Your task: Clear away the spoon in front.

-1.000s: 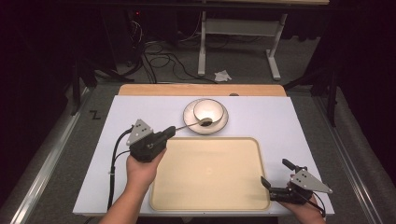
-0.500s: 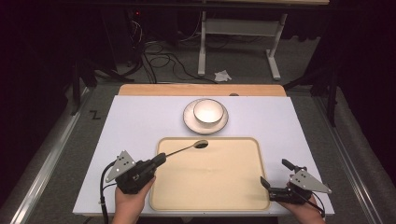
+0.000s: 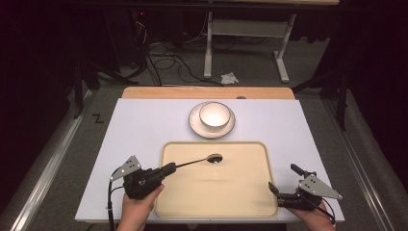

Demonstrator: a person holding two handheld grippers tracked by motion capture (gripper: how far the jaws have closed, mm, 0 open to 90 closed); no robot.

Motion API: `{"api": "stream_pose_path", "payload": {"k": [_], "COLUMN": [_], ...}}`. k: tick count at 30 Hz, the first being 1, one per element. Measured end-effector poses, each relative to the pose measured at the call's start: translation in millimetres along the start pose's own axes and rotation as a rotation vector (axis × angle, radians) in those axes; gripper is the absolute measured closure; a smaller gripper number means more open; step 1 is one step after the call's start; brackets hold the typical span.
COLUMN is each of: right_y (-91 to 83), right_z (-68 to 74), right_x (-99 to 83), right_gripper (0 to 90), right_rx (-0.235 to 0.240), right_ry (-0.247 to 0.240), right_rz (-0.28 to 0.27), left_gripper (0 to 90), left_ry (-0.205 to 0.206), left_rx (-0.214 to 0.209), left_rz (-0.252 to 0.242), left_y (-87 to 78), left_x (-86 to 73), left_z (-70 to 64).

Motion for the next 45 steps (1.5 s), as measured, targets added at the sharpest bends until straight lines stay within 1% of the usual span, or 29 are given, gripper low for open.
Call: {"api": "stream_pose_path", "payload": {"k": [2,3,4,8,9,11,15,19,24,25,27,31,33,41,42,44,45], "right_y": [0.0,0.0,0.2,0.3,0.1,0.1,0.2,0.3,0.1,0.0,0.1,0.3,0.3,0.3,0.5,0.6,0.4], "right_z": [-0.4,-0.5,-0.6,-0.9,-1.0,-1.0,-0.8,-0.7,-0.5,-0.5,-0.5,-0.7,-0.9,-0.5,-0.6,-0.7,-0.6], "right_x": [-0.1,-0.1,0.0,0.0,0.0,0.0,0.1,0.0,0.1,0.1,0.1,0.0,0.1,0.0,-0.1,-0.1,0.0], "right_gripper": [0.7,0.7,0.7,0.7,0.7,0.7,0.7,0.7,0.7,0.7,0.7,0.7,0.7,0.7,0.7,0.7,0.7], "right_rx": [0.0,0.0,0.004,0.007,0.003,0.002,0.003,0.003,0.0,0.0,0.0,0.003,0.003,0.002,0.002,0.005,0.003], "right_ry": [0.0,0.0,-0.001,-0.002,-0.003,-0.002,0.0,-0.002,-0.002,-0.003,-0.002,-0.002,-0.004,-0.004,-0.004,-0.002,-0.002], "right_rz": [0.001,0.001,-0.001,-0.003,-0.001,-0.001,-0.001,-0.001,0.0,0.0,0.001,0.001,0.001,0.001,0.002,0.003,0.003], "left_gripper": [89.4,89.4,89.4,89.4,89.4,89.4,89.4,89.4,89.4,89.4,89.4,89.4,89.3,89.3,89.2,89.1,89.0], "left_ry": [-0.024,-0.032,-0.047,-0.104,-0.122,-0.147,-0.165,-0.181,-0.232,-0.247,-0.265,-0.29,-0.289,-0.301,-0.299,-0.313,-0.306], "left_rx": [-0.025,-0.027,-0.038,-0.079,-0.096,-0.112,-0.118,-0.137,-0.142,-0.143,-0.152,-0.168,-0.172,-0.146,-0.149,-0.138,-0.135], "left_rz": [0.02,0.025,0.031,0.045,0.045,0.052,0.065,0.086,0.117,0.117,0.12,0.117,0.128,0.178,0.183,0.176,0.179], "left_y": [2.6,3.2,4.1,7.7,8.8,10.0,11.3,12.9,13.7,13.9,13.7,13.8,14.6,18.2,17.7,17.5,17.2], "left_x": [-2.7,-3.7,-5.2,-11.3,-13.3,-15.8,-18.3,-20.1,-26.0,-26.7,-28.8,-30.6,-31.7,-37.6,-39.0,-39.5,-39.4], "left_z": [3.8,4.8,6.8,14.1,16.3,19.4,22.4,24.5,32.1,32.6,35.3,37.2,37.7,38.3,39.7,40.0,40.3]}}
Point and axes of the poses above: each handheld gripper's, and its own axes: y roughly forward along the jaws, x roughly out of its top, z roughly to its left, the point moved 1 cm from there along y, roughly forward along the jaws, and after that the axes turned 14 degrees about y, right-handed, at the moved point
